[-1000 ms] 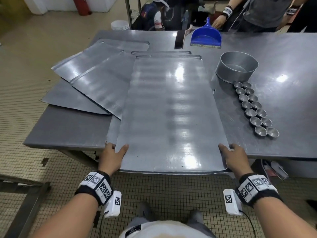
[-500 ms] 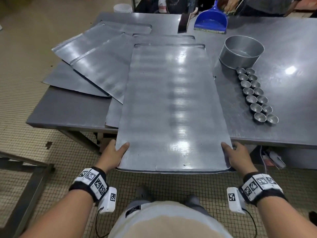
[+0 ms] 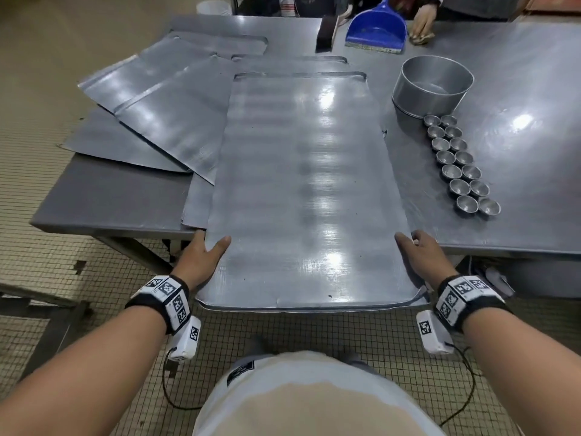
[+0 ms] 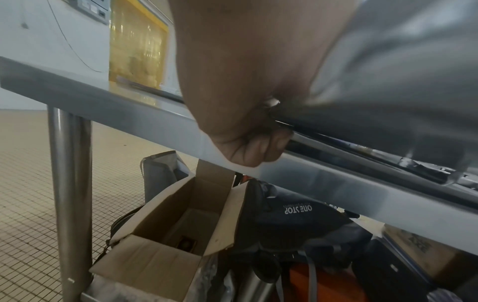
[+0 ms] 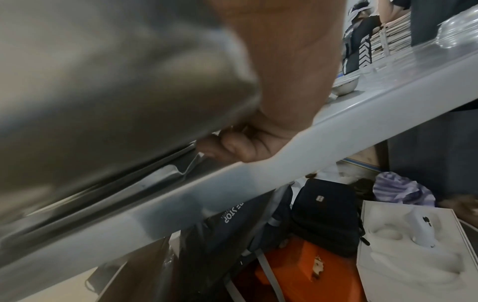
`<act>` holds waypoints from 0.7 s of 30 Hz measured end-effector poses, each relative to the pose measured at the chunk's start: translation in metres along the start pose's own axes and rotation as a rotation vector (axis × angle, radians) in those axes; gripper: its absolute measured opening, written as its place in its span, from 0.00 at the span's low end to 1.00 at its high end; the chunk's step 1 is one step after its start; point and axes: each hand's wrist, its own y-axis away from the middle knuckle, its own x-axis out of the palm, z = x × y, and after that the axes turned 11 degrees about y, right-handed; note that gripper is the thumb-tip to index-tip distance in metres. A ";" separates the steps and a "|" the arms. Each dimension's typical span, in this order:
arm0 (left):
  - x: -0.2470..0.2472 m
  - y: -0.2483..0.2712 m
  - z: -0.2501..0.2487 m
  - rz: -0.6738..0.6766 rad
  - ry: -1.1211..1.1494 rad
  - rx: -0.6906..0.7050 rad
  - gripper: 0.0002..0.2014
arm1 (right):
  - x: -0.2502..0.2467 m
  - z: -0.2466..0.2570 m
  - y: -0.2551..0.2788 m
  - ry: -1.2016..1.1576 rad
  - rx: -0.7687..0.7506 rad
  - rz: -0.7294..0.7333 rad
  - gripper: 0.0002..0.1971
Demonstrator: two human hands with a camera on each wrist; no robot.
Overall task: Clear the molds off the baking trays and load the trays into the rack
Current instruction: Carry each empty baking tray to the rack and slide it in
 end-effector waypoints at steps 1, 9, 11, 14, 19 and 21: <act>0.000 -0.004 0.001 -0.002 -0.006 -0.002 0.24 | 0.000 0.001 -0.001 0.004 0.004 0.000 0.22; 0.005 -0.016 -0.005 -0.041 0.010 -0.009 0.23 | -0.002 0.010 -0.005 0.075 -0.006 0.006 0.28; 0.008 -0.013 -0.006 -0.068 0.042 0.001 0.22 | 0.000 0.012 -0.005 0.042 -0.016 0.006 0.29; 0.011 -0.009 -0.009 -0.104 0.067 0.003 0.23 | 0.006 0.009 -0.008 0.009 -0.021 -0.001 0.31; 0.011 -0.010 -0.004 -0.108 0.084 -0.015 0.25 | 0.010 0.007 -0.006 -0.009 -0.016 -0.017 0.34; 0.011 -0.007 0.000 -0.087 0.141 -0.018 0.24 | 0.009 0.004 -0.004 -0.040 -0.026 -0.011 0.29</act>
